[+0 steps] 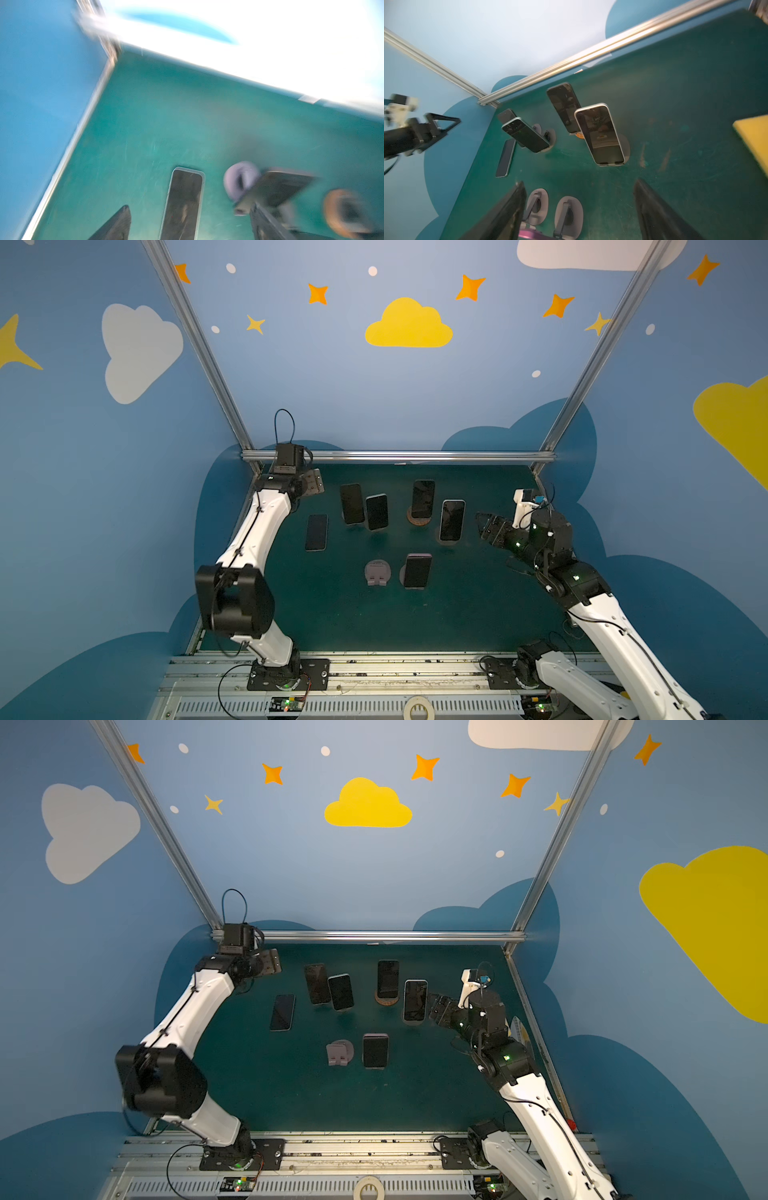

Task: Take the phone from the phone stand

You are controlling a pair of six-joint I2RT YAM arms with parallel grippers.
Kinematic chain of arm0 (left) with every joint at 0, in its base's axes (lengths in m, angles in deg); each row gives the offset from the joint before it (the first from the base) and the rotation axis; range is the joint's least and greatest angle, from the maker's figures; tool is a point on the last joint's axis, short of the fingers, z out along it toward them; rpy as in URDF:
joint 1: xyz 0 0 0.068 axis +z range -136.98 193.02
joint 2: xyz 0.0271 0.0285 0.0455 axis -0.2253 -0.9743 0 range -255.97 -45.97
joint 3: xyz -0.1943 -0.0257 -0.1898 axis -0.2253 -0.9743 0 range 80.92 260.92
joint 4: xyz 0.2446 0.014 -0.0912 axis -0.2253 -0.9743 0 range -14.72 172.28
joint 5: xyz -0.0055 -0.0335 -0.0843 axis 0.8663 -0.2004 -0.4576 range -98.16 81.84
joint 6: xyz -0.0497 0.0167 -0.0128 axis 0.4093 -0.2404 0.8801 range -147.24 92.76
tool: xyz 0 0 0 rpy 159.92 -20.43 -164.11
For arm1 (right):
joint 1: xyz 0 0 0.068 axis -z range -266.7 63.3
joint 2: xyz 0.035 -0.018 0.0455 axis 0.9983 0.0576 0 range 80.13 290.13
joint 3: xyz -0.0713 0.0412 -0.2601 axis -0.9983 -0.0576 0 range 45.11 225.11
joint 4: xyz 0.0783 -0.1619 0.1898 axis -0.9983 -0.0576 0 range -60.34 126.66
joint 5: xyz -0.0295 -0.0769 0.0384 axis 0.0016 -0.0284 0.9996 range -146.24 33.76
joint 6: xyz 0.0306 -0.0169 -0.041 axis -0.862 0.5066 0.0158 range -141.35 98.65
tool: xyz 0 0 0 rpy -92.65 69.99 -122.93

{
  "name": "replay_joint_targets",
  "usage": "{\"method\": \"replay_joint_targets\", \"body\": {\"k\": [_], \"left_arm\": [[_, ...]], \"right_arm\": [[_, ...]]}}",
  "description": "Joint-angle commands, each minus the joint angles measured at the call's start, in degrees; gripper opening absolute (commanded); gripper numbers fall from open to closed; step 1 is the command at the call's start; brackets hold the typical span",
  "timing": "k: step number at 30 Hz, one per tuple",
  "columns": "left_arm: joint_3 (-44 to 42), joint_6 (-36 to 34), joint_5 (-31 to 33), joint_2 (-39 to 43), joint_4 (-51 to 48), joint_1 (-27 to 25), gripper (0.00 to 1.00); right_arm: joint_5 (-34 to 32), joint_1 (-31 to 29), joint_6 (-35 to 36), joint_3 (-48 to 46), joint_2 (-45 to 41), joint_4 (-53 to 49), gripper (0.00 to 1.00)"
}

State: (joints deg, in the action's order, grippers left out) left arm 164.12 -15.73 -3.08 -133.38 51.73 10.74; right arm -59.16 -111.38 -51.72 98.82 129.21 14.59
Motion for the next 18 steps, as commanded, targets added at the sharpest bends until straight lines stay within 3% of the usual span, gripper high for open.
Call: {"method": "replay_joint_targets", "body": {"k": [1,6,10,14,18], "left_arm": [[-7.52,6.52,-4.43,7.32,7.63,-0.45,0.90],[-16.60,15.36,-5.44,20.28,6.31,-5.20,0.90],[-28.60,19.37,1.30,33.02,4.72,-15.58,0.91],[-39.13,23.57,3.50,43.33,3.94,-26.83,0.93],[-41.36,23.63,8.72,46.74,-1.45,-36.23,0.99]], "right_arm": [[-9.89,-6.01,2.07,4.70,0.77,-4.77,0.81],[-17.64,-15.72,2.81,9.33,3.65,-6.69,0.81],[-20.57,-19.02,3.21,11.25,4.74,-7.72,0.81],[-21.97,-20.57,3.64,12.90,5.22,-9.39,0.81],[-25.84,-21.41,5.27,15.19,6.39,-14.78,0.83]]}}
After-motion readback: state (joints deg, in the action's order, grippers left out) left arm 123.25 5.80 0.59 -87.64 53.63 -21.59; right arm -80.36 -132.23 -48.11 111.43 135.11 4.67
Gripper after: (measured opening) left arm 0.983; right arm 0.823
